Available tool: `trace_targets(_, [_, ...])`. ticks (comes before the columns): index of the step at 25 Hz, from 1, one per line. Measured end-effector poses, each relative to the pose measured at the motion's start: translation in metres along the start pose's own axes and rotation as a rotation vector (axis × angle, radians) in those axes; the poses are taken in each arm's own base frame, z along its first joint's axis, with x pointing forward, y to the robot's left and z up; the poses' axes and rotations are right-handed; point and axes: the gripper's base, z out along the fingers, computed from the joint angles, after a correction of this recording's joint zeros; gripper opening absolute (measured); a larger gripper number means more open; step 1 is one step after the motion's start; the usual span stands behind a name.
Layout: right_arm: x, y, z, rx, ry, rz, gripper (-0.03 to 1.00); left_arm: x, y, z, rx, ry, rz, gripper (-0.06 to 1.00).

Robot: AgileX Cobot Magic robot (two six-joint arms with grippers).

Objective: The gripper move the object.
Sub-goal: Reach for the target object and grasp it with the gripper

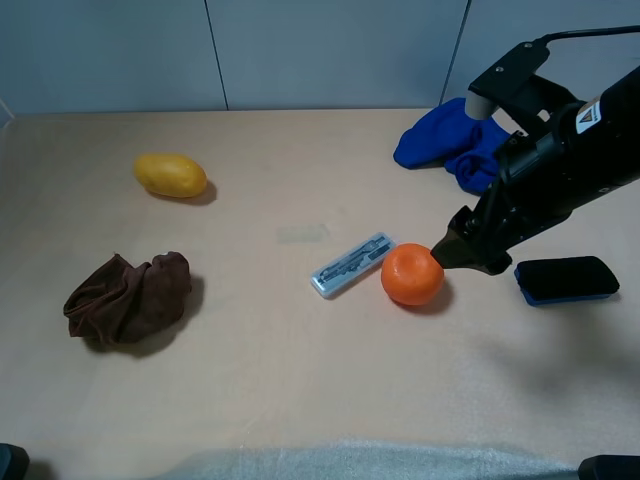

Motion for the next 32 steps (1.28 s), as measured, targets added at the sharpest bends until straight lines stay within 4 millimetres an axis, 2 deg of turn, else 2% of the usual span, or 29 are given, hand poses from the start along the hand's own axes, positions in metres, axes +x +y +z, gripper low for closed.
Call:
trace_targets(14, [-0.009, 0.000, 0.025, -0.048, 0.019, -0.024, 0.69, 0.000, 0.000, 0.000, 0.001, 0.000, 0.002, 0.99])
trace_targets(32, [-0.006, -0.008, 0.084, -0.046, 0.108, 0.000, 0.69, 0.000, 0.000, 0.000, 0.001, 0.000, 0.002, 0.99])
